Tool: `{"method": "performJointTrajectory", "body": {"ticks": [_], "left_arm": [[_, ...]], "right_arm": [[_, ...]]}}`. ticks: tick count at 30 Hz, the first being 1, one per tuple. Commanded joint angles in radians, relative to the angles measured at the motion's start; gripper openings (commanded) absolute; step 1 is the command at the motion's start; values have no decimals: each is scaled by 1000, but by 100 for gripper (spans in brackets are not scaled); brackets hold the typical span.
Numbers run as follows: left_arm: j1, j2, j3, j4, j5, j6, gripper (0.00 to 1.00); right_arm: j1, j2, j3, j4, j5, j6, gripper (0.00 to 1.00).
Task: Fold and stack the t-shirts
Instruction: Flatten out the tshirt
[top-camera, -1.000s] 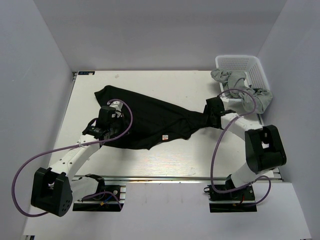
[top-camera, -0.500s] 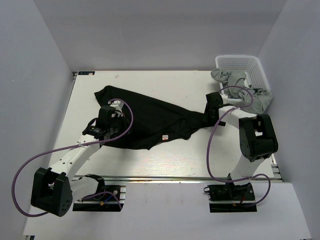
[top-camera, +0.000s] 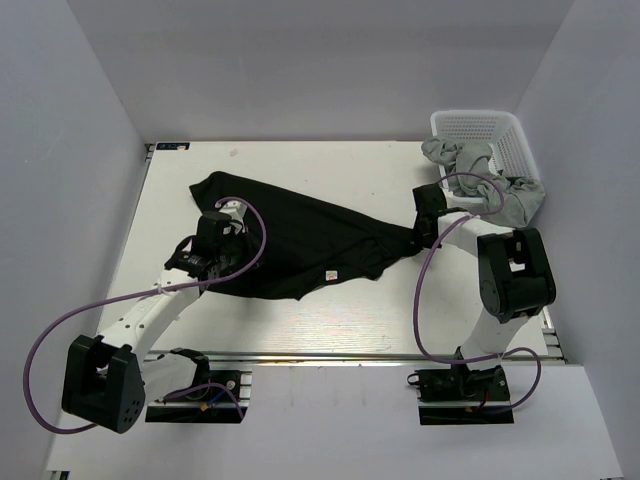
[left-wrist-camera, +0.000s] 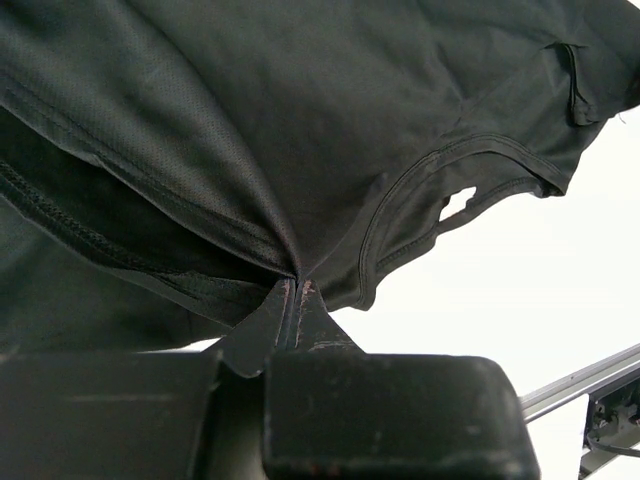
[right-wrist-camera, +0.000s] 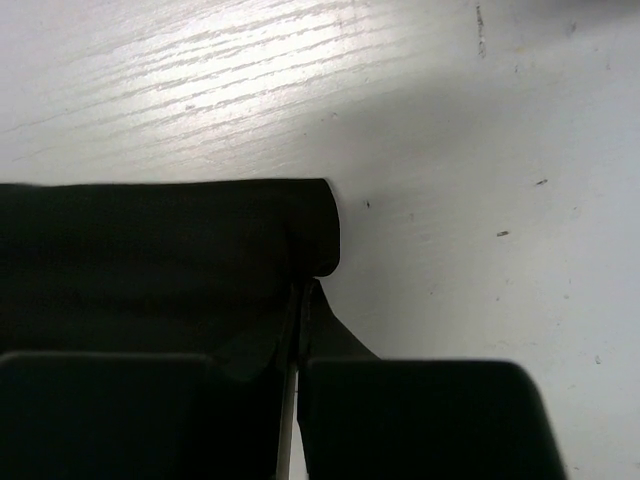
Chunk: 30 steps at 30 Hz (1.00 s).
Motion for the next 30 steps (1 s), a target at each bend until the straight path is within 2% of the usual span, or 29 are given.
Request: {"method": "performJointTrajectory", "body": {"ticks": [1,6,11,15,21,30], "left_arm": [[-3,-21,60,-2,-14,11,0],[-3,-41,141,-2,-54,11,0],[6,-72,246,-2,-153,11,0],[15,-123,330,-14,-276,0,0],[15,-175,523,-50,-452,58,0],[15,-288,681,-42,-561,176,0]], "right_arm": [[2,-42,-27,0,-50,-22,0],[2,-234,-22,32,-157,-105,0],[2,-412,-6,67,-328,-165,0],[2,-545,46,78,-329,-183,0],[-2,-659,175,90,-231,-224,0],[-1,-780,387,98,-205,-312,0]]}}
